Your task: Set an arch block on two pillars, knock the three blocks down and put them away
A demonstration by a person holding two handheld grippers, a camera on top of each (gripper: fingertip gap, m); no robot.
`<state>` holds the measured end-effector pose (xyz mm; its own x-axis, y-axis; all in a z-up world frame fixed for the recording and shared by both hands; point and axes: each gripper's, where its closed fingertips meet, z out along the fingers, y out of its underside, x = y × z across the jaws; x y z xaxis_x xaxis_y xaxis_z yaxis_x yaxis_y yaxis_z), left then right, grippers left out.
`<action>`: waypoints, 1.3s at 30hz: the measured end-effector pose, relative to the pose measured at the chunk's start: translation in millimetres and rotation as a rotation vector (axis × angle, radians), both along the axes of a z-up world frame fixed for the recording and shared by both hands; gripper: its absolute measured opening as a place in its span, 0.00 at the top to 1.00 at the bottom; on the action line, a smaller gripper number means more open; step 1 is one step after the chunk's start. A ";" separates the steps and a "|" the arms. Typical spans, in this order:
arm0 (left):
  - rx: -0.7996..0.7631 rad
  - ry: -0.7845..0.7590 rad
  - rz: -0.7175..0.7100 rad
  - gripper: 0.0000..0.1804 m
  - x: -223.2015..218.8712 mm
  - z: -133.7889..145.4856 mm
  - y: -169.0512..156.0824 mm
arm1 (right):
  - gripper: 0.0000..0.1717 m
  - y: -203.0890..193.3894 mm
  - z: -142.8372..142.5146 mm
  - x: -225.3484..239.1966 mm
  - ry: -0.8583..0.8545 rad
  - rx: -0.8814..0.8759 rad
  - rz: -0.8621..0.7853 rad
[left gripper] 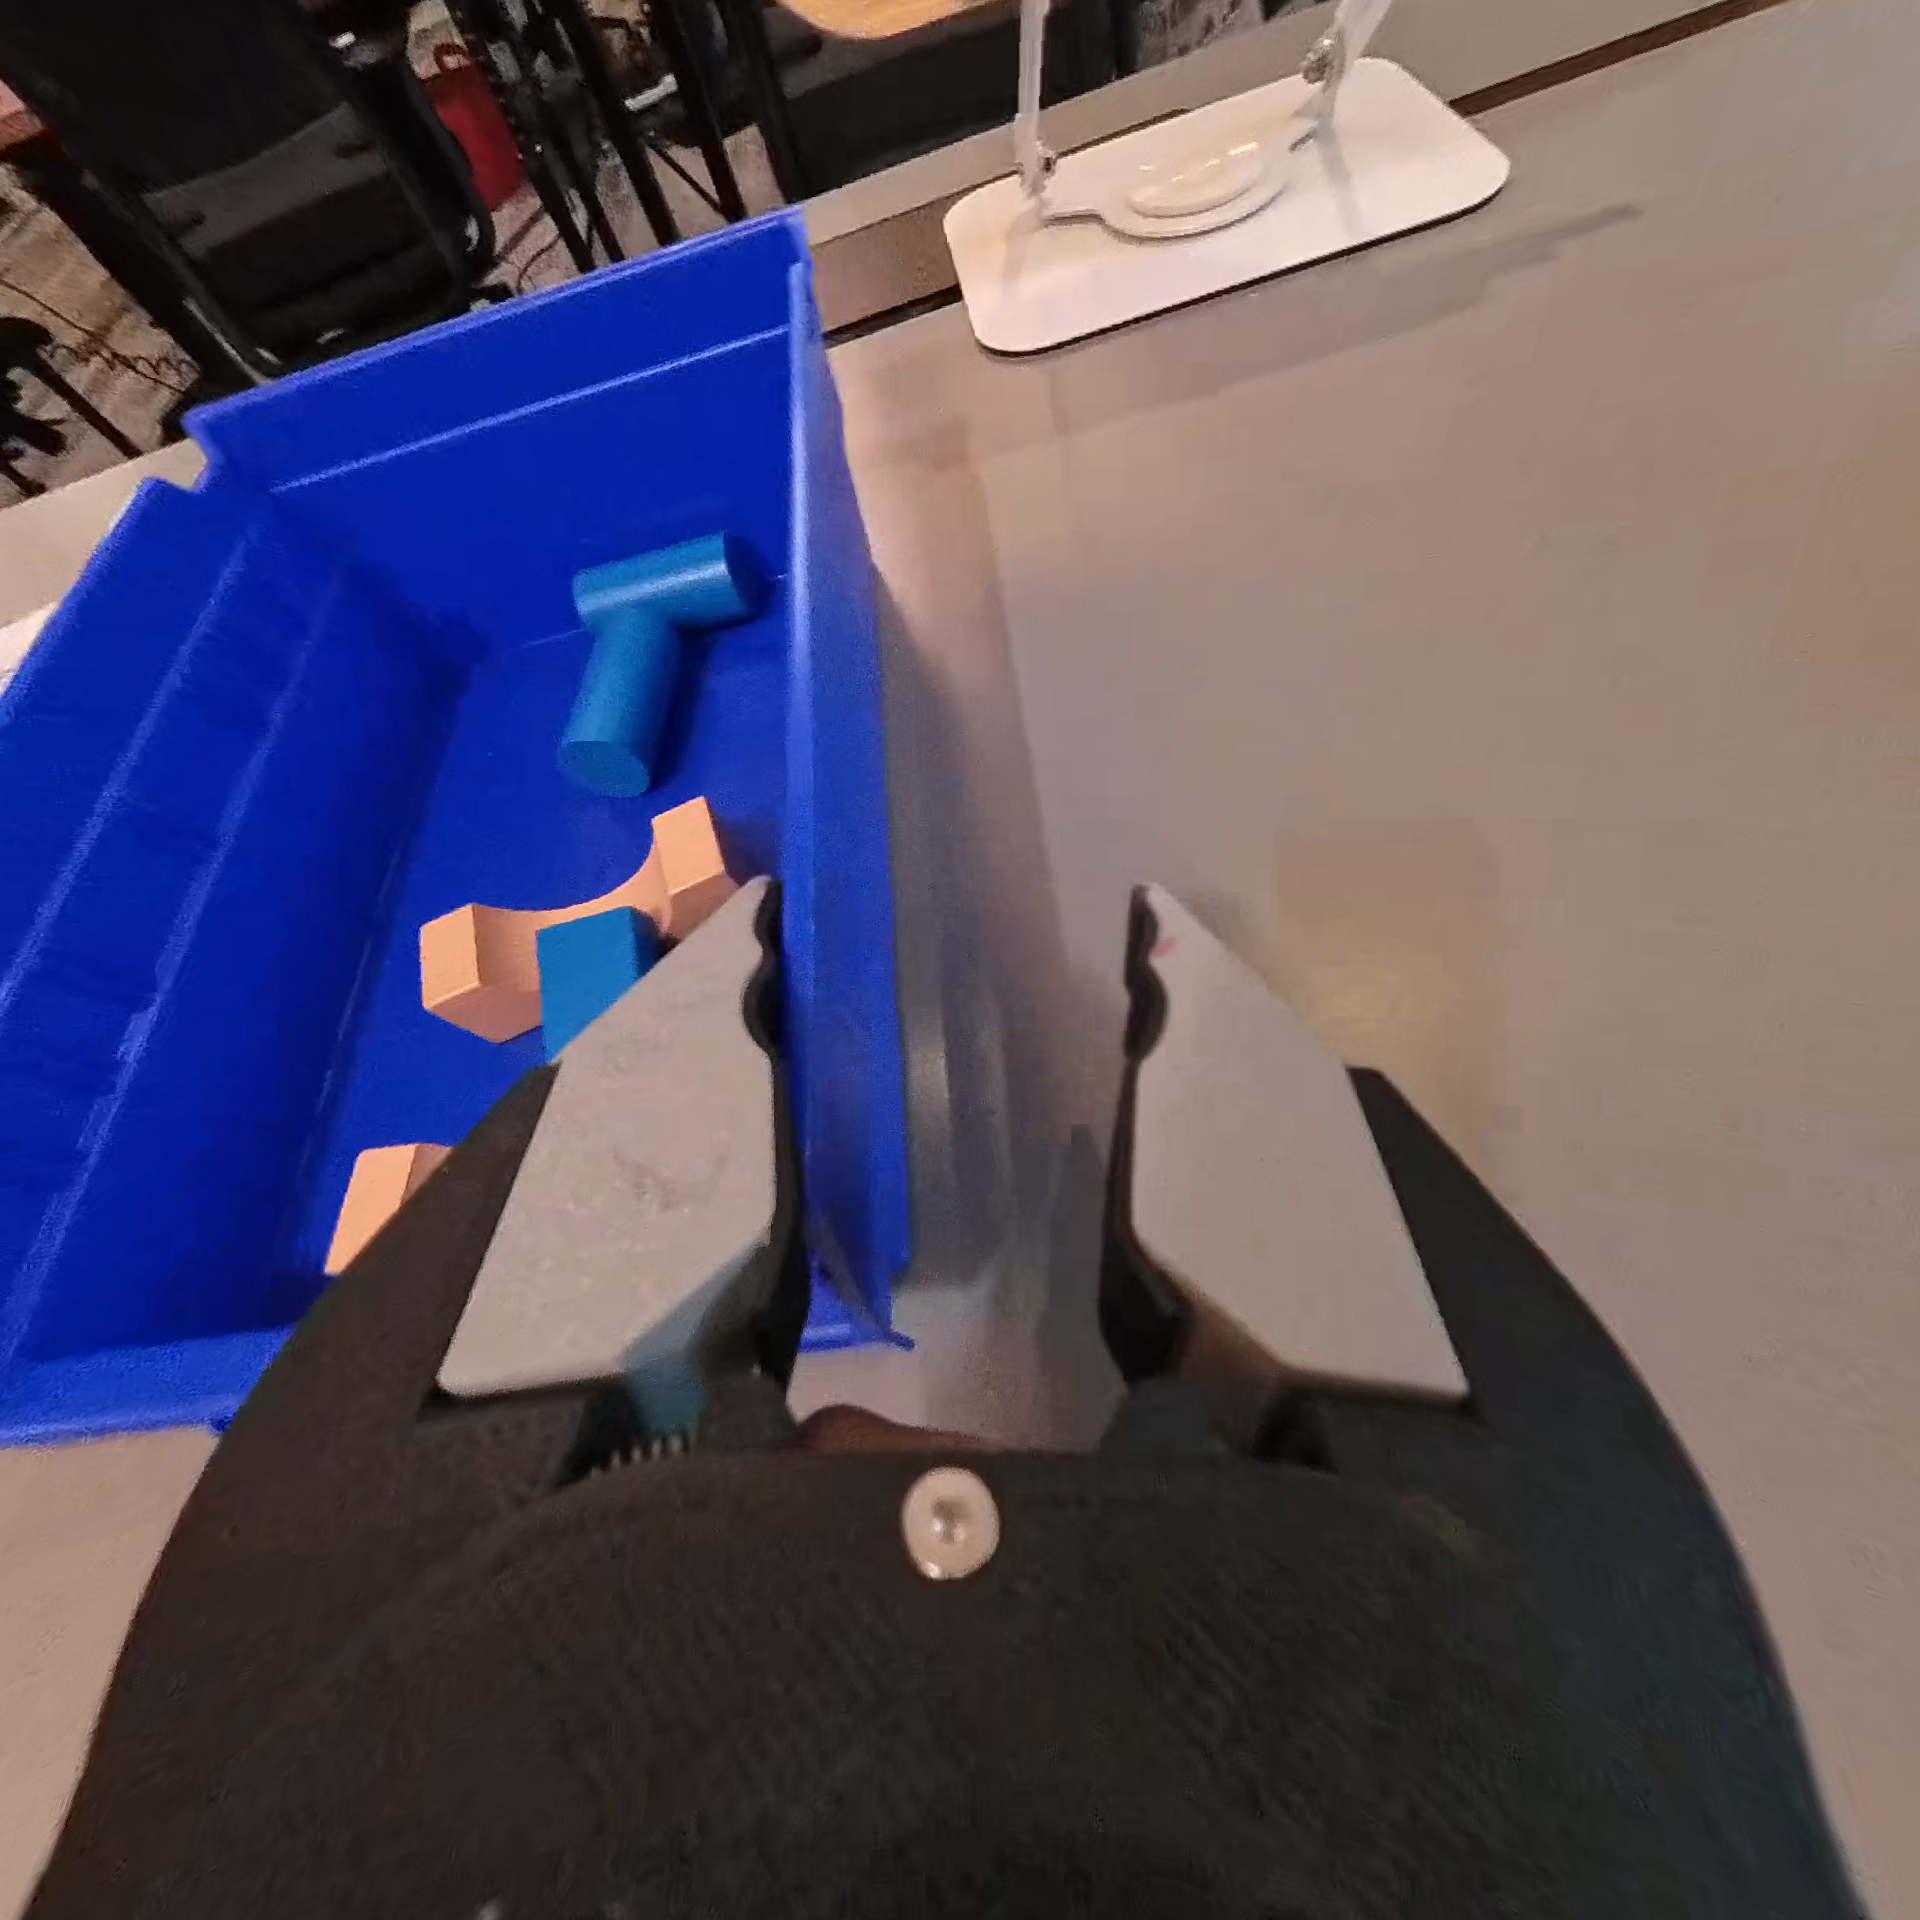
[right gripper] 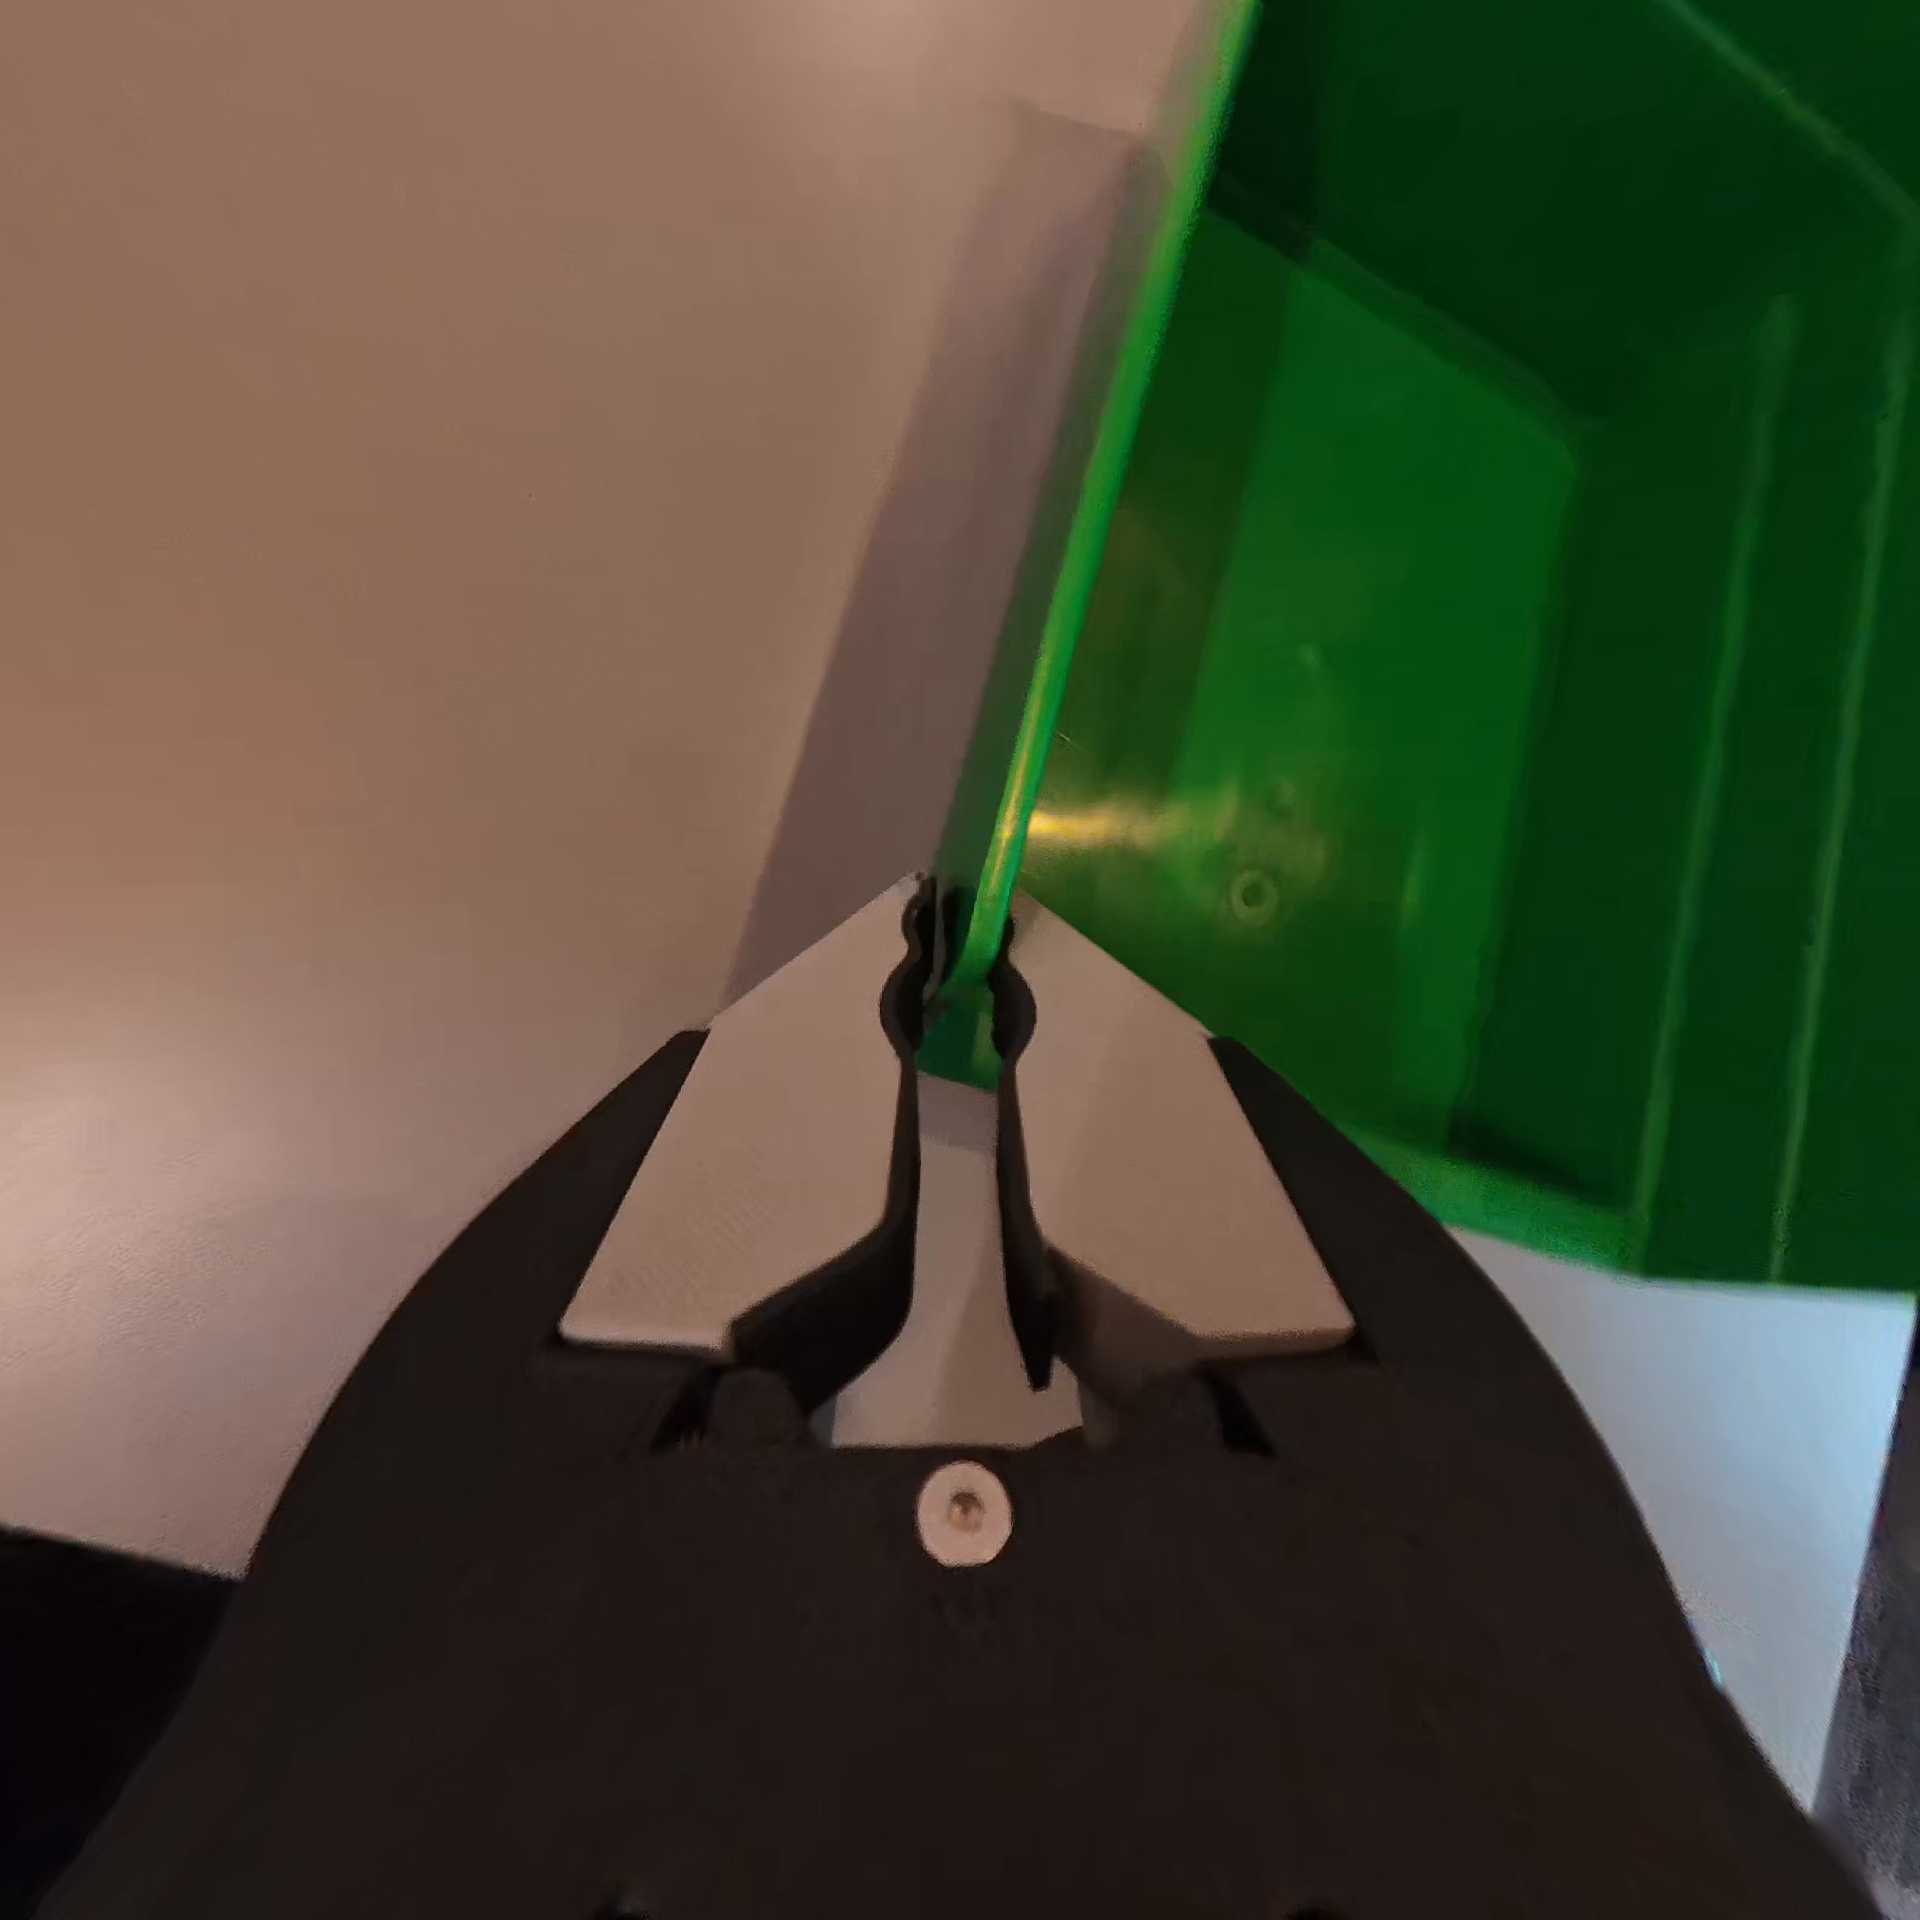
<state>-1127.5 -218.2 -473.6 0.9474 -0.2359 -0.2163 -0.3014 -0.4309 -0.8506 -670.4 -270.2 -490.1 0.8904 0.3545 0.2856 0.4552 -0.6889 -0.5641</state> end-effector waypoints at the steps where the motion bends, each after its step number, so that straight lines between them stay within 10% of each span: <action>1: -0.007 -0.008 -0.021 0.63 3.9 0.2 -0.6 | 0.95 -2.0 -0.6 -10.7 0.005 -0.007 0.039; 8: -0.023 -0.175 -0.176 0.59 15.7 21.5 -17.0 | 0.88 -1.7 27.8 -38.1 0.093 0.094 0.110; 12: 0.071 -0.199 -0.139 0.60 1.8 48.9 -21.9 | 0.66 4.0 68.5 -17.7 -0.020 0.289 -0.018; 16: 0.123 -0.298 -0.290 0.60 44.6 69.6 -40.2 | 0.65 4.3 96.1 -102.9 0.206 0.502 0.210; 20: 0.128 -0.191 -0.345 0.61 83.6 51.1 -41.0 | 0.70 2.6 63.8 -175.3 0.310 0.434 0.359; 25: 0.085 -0.090 -0.375 0.60 114.3 14.9 -34.6 | 1.00 30.8 32.7 -181.4 0.138 0.574 0.307; 39: 0.306 -0.250 -0.297 0.72 103.9 24.1 -12.1 | 0.80 32.1 7.2 -192.5 0.392 0.429 0.335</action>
<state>-1023.7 -230.3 -449.5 0.8804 -0.4651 -0.0928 -0.1443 -0.0763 -0.9866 -862.9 -238.1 -483.0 0.8188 0.5566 0.1408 0.3110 -0.2237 -0.9237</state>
